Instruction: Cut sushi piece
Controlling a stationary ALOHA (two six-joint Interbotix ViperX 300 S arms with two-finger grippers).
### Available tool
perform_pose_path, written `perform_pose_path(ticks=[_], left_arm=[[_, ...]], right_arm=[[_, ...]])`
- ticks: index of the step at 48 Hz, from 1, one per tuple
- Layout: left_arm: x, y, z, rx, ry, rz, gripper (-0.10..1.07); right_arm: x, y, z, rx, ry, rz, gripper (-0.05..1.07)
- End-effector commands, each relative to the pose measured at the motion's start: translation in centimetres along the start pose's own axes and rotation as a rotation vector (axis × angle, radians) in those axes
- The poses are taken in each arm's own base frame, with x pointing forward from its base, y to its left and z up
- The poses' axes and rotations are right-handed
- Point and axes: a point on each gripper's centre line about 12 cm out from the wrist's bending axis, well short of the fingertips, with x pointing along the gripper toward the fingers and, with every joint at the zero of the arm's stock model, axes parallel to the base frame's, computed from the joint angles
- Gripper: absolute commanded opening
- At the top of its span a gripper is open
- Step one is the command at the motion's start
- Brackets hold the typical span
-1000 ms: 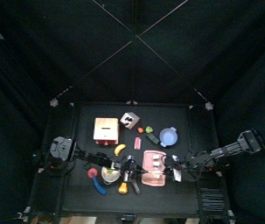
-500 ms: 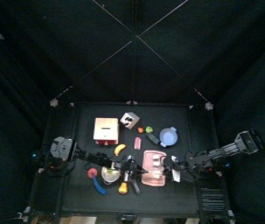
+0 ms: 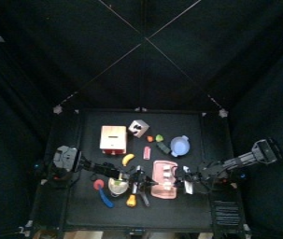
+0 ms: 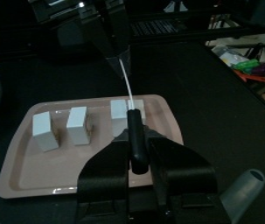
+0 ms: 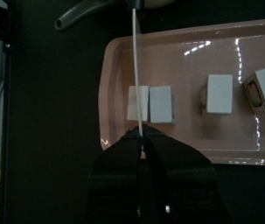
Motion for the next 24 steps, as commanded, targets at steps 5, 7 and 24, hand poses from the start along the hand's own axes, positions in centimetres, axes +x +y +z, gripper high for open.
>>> perform_pose_path(ticks=[5,7,24], left_arm=[[0.5,0.8,1.9,0.005,-0.056,0.015,0.43],[0.5,1.0,1.7,0.004,-0.053,0.019,0.43],[0.5,1.6,1.5,0.002,-0.046,0.031,0.43]], right_arm=[[-0.3,0.4,1.7,0.002,-0.054,0.013,0.43],[-0.2,0.3,1.7,0.005,-0.055,0.010,0.43],[0.2,0.1,1.5,0.005,-0.040,0.000,0.43]])
